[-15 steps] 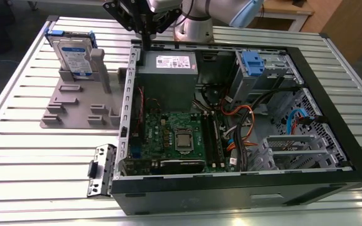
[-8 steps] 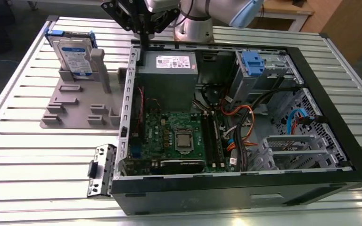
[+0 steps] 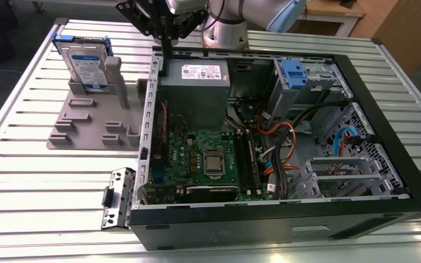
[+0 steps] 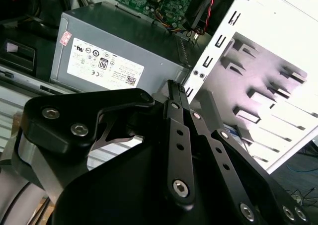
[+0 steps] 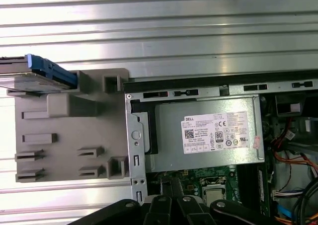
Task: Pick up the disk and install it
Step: 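Reach for the disk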
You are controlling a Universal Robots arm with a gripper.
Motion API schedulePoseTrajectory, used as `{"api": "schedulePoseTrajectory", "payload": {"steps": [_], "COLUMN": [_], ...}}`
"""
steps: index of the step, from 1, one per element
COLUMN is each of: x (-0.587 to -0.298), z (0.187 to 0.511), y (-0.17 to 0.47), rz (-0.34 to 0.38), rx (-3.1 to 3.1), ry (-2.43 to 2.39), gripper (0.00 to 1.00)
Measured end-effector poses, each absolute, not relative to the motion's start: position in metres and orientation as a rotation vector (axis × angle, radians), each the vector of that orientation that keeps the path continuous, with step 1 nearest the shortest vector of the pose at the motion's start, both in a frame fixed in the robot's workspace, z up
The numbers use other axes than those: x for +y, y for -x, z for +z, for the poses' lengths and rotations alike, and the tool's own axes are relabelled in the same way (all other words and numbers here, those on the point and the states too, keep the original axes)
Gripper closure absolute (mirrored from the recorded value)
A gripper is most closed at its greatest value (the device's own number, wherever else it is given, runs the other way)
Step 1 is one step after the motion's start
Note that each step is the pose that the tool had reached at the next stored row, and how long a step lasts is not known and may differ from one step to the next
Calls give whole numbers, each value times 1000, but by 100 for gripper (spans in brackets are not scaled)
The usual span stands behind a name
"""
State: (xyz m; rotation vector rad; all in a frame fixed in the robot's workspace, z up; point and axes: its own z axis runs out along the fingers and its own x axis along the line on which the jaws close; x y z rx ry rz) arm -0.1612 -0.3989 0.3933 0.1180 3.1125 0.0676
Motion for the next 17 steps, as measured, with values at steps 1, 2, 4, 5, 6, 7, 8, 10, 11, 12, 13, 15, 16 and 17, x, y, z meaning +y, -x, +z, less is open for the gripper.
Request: {"api": "schedulePoseTrajectory", "payload": {"steps": [1,2,4,5,6,7,8,10,11,12,13,15,16,17], "x": [-399,-399,-399,-399,-399,-399,-399,-399,-399,-399,-399,-399,-399,-399], "z": [393,393,393,393,393,393,393,393,393,393,393,393,393,393], "y": [161,162,162,162,162,163,163,163,164,164,164,164,165,165], "rz": [68,68,68,68,68,68,68,68,68,68,68,68,68,68], "rx": [3113,3112,3113,3112,3112,3113,3112,3112,3112,3112,3113,3113,3113,3112], "ry": [-118,-118,-118,-118,-118,-118,-118,-118,-118,-118,-118,-118,-118,-118], "gripper": [90,90,90,90,90,90,90,90,90,90,90,90,90,90]}}
